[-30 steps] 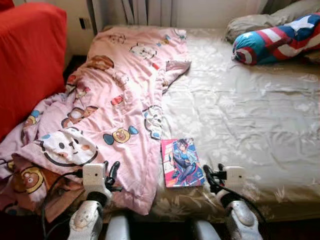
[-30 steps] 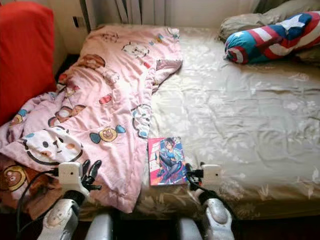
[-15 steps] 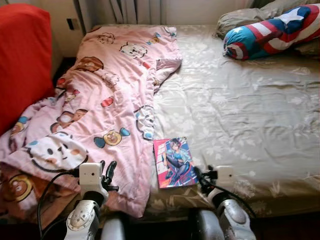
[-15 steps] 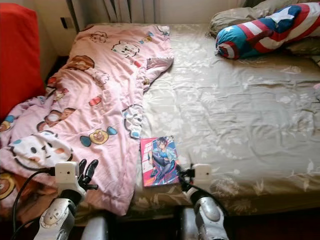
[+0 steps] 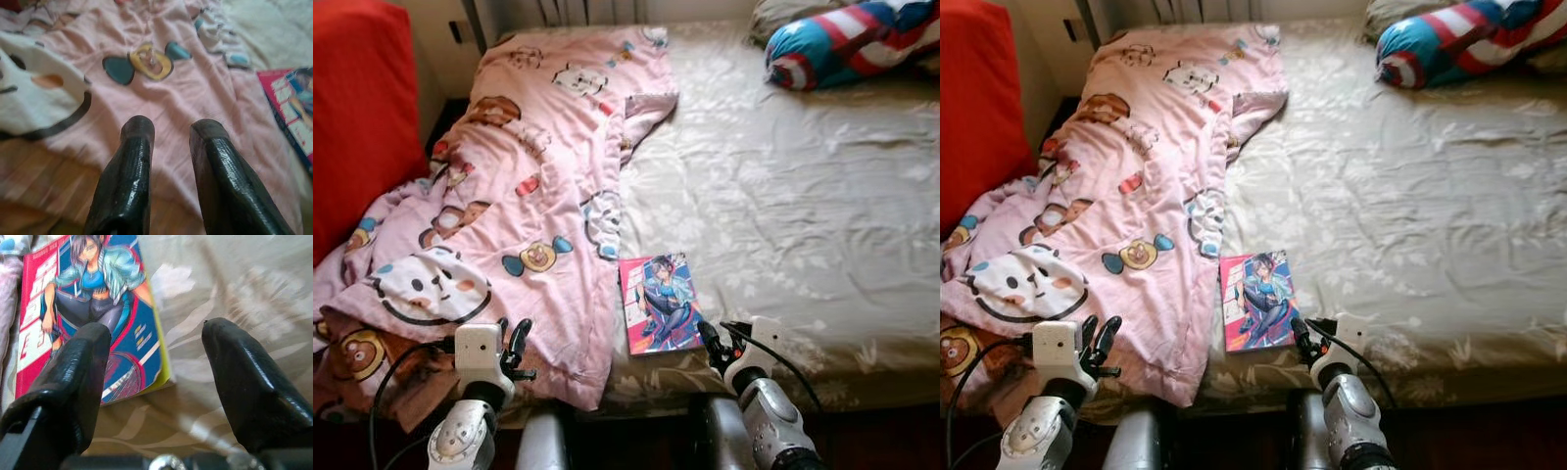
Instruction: Clean up the room
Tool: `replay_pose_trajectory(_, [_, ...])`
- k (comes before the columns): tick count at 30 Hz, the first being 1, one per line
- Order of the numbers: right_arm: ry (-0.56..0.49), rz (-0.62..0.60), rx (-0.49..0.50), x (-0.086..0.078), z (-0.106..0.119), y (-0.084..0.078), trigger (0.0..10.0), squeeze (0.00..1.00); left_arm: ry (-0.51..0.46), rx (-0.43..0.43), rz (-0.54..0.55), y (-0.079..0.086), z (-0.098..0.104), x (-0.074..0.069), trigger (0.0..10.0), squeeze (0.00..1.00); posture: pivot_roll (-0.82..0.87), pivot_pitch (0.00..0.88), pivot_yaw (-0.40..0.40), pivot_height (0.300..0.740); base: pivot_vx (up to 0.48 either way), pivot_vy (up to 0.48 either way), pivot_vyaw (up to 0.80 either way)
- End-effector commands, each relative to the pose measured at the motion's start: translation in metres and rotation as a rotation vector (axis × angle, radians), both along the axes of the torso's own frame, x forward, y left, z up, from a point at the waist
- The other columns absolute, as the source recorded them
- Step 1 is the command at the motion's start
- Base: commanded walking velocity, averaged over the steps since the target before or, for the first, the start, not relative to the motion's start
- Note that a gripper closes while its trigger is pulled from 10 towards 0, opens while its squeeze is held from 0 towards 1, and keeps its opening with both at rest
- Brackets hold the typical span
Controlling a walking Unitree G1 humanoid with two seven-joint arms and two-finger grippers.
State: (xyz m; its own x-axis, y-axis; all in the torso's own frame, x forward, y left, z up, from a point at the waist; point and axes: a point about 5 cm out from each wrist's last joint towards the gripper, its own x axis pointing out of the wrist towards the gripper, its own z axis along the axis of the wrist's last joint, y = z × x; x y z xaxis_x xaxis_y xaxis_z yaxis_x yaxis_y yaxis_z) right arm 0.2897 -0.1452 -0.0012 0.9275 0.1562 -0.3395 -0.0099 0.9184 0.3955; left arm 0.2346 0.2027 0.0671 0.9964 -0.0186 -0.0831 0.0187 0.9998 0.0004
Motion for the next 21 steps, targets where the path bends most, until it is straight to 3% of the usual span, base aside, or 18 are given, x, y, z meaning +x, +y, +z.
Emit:
replay_pose_trajectory(1, [0.025,0.010,0.011,-0.004,-0.005,0.002,10.0,0.00,0.024,0.018,-0.014,0.004,0.001,-0.007,10.0,0.00,0.15,0.272,0.043,0.589,0.000,0.000,0.00])
replay_pose_trajectory(7, [-0.035,0.015,0.036,0.005,0.005,0.002,10.0,0.00,0.049,0.046,0.003,0.016,0.004,-0.023,10.0,0.00,0.18,0.306,0.062,0.589,0.000,0.000,0.00])
replay_pose_trajectory(12, [-0.057,-0.010,0.051,0.008,0.009,-0.002,10.0,0.00,0.059,0.049,0.000,0.015,0.005,-0.027,10.0,0.00,0.19,0.316,0.069,0.589,0.000,0.000,0.00])
replay_pose_trajectory(21, [-0.023,-0.035,0.235,-0.001,-0.001,-0.004,10.0,0.00,0.090,0.055,-0.008,0.016,0.011,-0.042,10.0,0.00,0.22,0.333,0.090,0.589,0.000,0.000,0.00])
